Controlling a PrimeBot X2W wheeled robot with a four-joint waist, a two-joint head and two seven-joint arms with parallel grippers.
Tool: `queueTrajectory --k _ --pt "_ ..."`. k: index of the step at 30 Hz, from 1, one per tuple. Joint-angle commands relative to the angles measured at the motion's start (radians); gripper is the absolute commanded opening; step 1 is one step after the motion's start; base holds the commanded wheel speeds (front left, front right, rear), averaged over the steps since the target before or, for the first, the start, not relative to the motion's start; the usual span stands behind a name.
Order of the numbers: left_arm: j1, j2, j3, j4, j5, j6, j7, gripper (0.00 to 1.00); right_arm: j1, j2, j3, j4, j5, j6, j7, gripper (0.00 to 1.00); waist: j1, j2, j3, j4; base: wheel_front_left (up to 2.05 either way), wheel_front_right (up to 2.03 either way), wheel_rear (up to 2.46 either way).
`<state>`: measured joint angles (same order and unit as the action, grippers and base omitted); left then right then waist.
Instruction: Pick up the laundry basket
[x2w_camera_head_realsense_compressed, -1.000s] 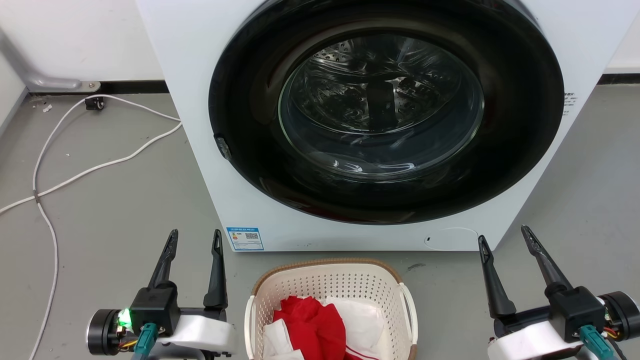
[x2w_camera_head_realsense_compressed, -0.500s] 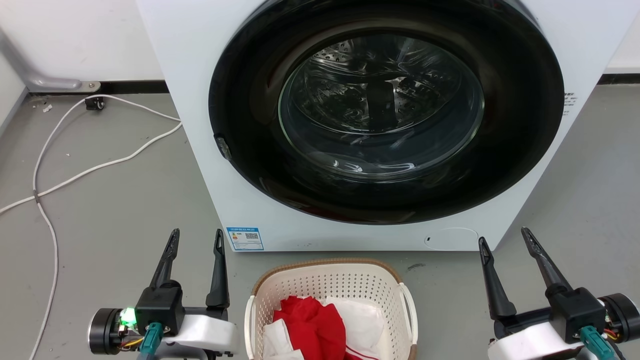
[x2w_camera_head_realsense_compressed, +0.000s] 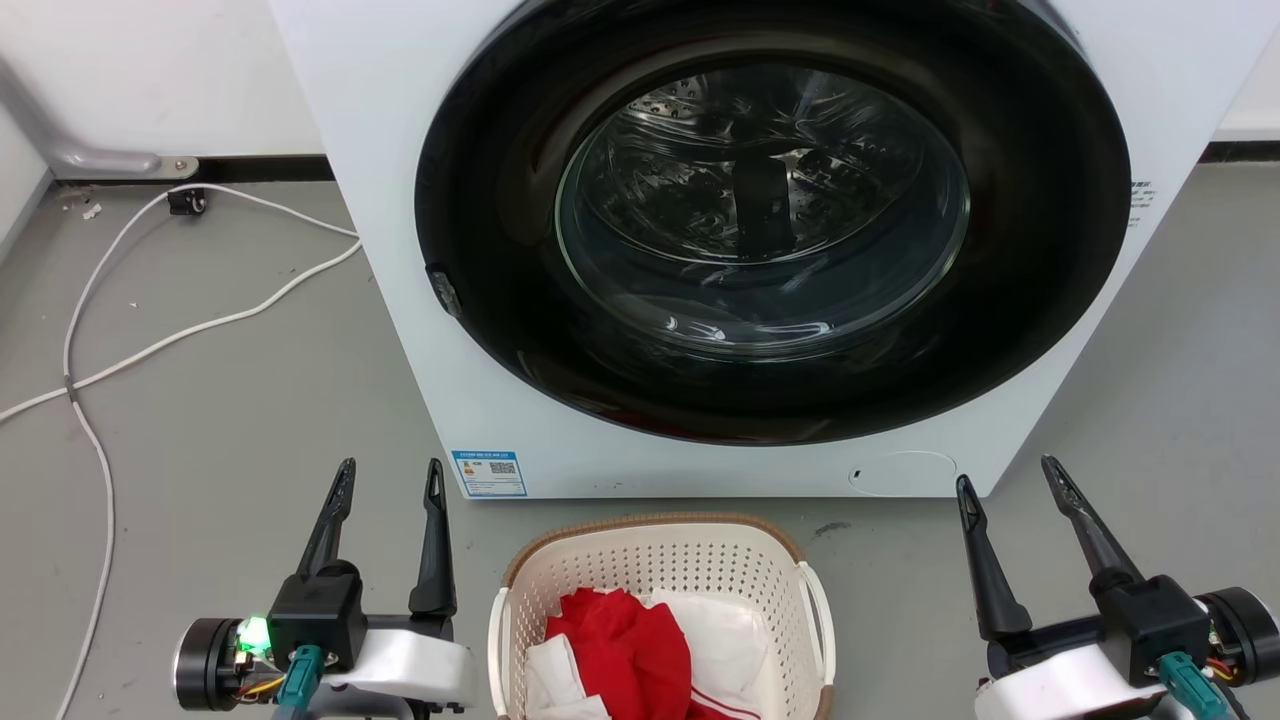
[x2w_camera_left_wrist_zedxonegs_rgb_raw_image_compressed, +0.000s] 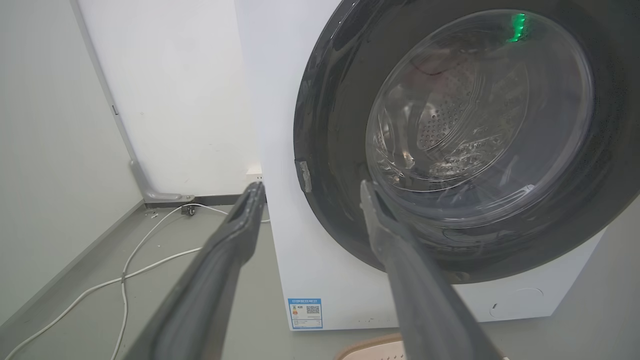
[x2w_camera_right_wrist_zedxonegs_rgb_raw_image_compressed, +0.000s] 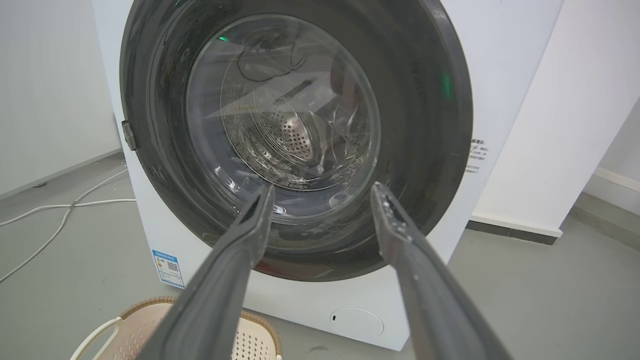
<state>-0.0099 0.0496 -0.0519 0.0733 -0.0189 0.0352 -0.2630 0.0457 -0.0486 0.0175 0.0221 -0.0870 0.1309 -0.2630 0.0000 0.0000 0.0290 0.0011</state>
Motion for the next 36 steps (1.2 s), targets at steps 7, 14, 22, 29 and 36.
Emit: queueTrajectory --k 7,14,22,29,36 --pt "-0.032 0.001 0.003 0.035 -0.01 -0.01 -0.003 1.0 -0.023 -0.003 0.007 0.015 -0.007 0.0 -0.003 1.0 0.0 0.0 0.034 0.002 0.0 0.0 0.0" --pt "-0.121 0.001 0.002 0.176 -0.027 -0.04 -0.003 1.0 -0.114 -0.003 0.006 0.126 -0.045 0.0 -0.002 1.0 0.0 0.0 0.146 0.0 0.0 0.0 0.0" --pt "-0.228 0.001 -0.014 0.305 -0.05 -0.061 -0.003 1.0 -0.225 -0.003 0.003 0.231 -0.071 0.0 -0.002 1.0 0.0 0.0 0.294 -0.004 0.0 0.0 0.0" --pt "-0.336 0.001 -0.025 0.433 -0.064 -0.078 -0.003 1.0 -0.325 -0.002 0.021 0.34 -0.101 0.0 -0.003 1.0 0.0 0.0 0.412 0.002 0.0 0.0 0.0" --pt "-0.404 0.001 -0.022 0.535 -0.058 -0.095 -0.003 1.0 -0.403 -0.002 0.047 0.474 -0.13 0.0 -0.002 1.0 0.0 0.0 0.472 0.008 0.0 0.0 0.0"
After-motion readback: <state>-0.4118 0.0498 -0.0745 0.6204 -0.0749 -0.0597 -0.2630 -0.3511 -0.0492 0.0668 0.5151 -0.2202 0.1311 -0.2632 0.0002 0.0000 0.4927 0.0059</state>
